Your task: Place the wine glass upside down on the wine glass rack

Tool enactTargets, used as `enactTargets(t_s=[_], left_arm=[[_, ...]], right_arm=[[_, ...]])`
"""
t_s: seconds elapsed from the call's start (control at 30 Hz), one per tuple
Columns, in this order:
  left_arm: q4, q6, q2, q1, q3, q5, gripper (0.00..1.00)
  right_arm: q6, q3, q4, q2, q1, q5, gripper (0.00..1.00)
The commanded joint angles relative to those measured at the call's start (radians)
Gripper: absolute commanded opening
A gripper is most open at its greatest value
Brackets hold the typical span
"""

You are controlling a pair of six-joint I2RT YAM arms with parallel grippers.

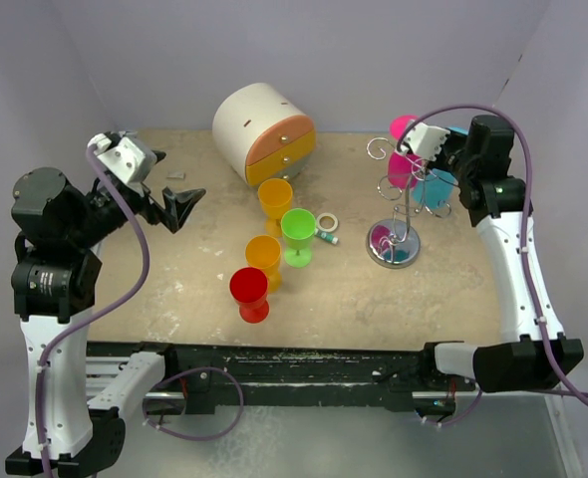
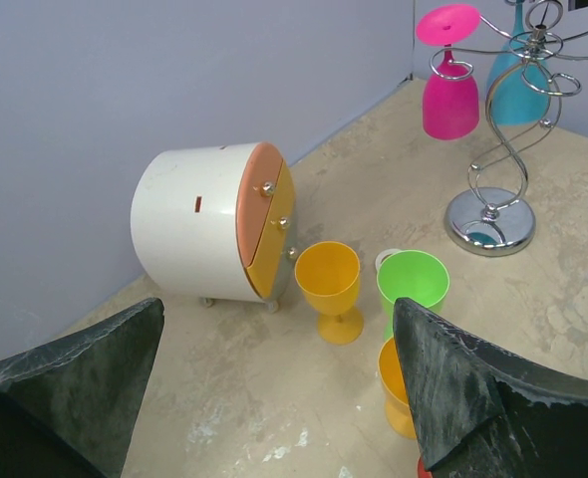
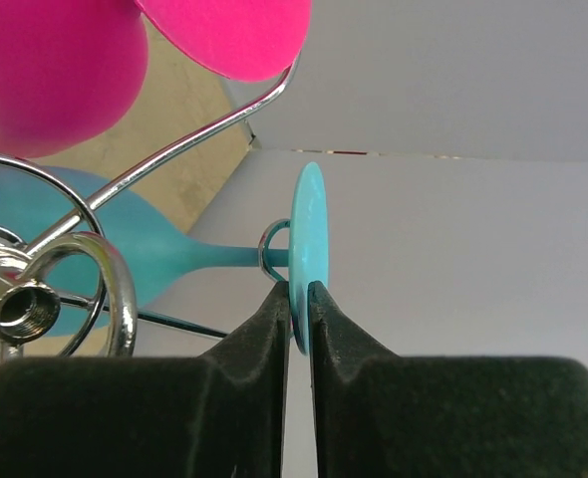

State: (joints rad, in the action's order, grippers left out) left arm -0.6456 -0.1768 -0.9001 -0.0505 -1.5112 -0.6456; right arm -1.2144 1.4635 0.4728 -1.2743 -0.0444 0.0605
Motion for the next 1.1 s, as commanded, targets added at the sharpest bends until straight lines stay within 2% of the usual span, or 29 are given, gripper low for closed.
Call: enactTargets(t_s=[0.0, 0.57, 0.77, 1.07], left_arm=[[0.038, -0.020, 0.008, 0.009, 0.007, 0.011, 0.99], [0.036, -0.041, 0.020, 0.009, 0.021, 0.032, 0.99], [0.033, -0.040, 0.022, 0.009, 0.025, 0.041, 0.99], [0.035, -0.043, 0.023, 0.009, 0.044, 0.082, 0.99]], right_arm=[[0.031, -0.014, -0.004, 0.031, 0.001, -0.031, 0.15], [0.130, -0.018, 0.029, 0.076, 0.001, -0.141, 0.30], [0.156, -0.035, 0.023, 0.095, 0.001, -0.150, 0.39], [0.241, -0.025, -0.025, 0.143, 0.001, -0.126, 0.44]])
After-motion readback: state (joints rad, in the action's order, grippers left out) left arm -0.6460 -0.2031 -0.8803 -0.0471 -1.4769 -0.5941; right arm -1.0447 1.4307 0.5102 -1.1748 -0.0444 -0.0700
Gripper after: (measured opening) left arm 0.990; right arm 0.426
